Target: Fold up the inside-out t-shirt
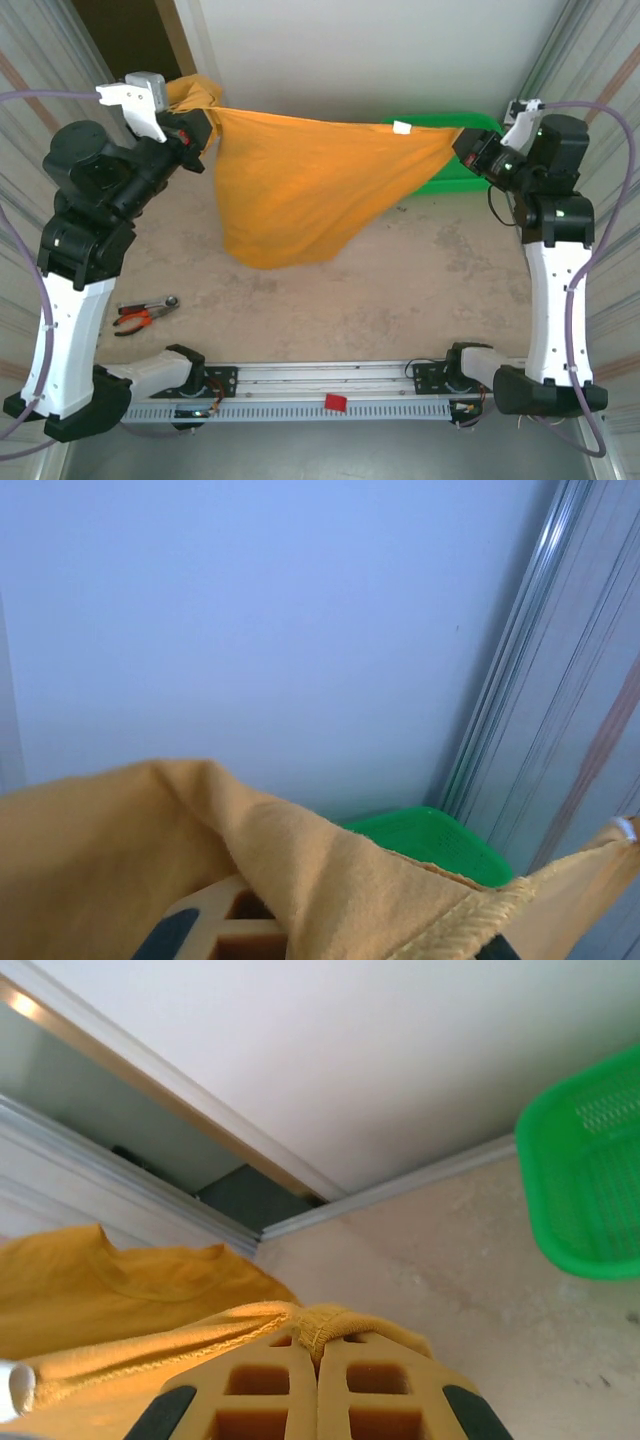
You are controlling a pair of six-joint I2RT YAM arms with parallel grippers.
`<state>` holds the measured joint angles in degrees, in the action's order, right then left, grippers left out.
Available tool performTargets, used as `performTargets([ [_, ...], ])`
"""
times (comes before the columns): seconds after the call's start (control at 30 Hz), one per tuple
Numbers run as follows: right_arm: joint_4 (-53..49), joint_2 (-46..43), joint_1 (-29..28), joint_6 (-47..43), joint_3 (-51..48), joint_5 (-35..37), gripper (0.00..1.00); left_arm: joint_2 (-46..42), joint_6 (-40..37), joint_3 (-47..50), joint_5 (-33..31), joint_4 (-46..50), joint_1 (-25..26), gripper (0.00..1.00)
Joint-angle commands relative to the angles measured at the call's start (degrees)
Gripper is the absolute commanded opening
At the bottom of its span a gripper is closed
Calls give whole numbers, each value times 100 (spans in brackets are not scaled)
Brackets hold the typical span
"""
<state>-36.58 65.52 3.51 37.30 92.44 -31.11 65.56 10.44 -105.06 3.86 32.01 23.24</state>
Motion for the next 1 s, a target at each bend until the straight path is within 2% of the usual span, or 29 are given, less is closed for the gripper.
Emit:
performTargets([
  [0.0,18,-321,76,85,595,-211,0,-23,-227,-198,-222,528,-31,0],
  [0.23,-16,-598,98,184,1244,-167,0,-574,-103,-260,-311,470,-29,0],
  [0.5,-97,-858,115,280,2024,87,0,-1202,689,-314,353,578,-31,0],
  [0.63,-174,-805,114,344,2145,264,0,-1187,902,-619,413,687,-31,0],
  [0.77,-28,-677,110,453,1551,218,0,-625,664,-980,-28,1250,-31,0],
  [0.87,261,-627,99,526,391,256,0,73,208,-987,-455,1483,-35,2],
  [0.97,688,-494,47,532,-855,472,0,857,-57,-702,-375,1281,-311,3],
])
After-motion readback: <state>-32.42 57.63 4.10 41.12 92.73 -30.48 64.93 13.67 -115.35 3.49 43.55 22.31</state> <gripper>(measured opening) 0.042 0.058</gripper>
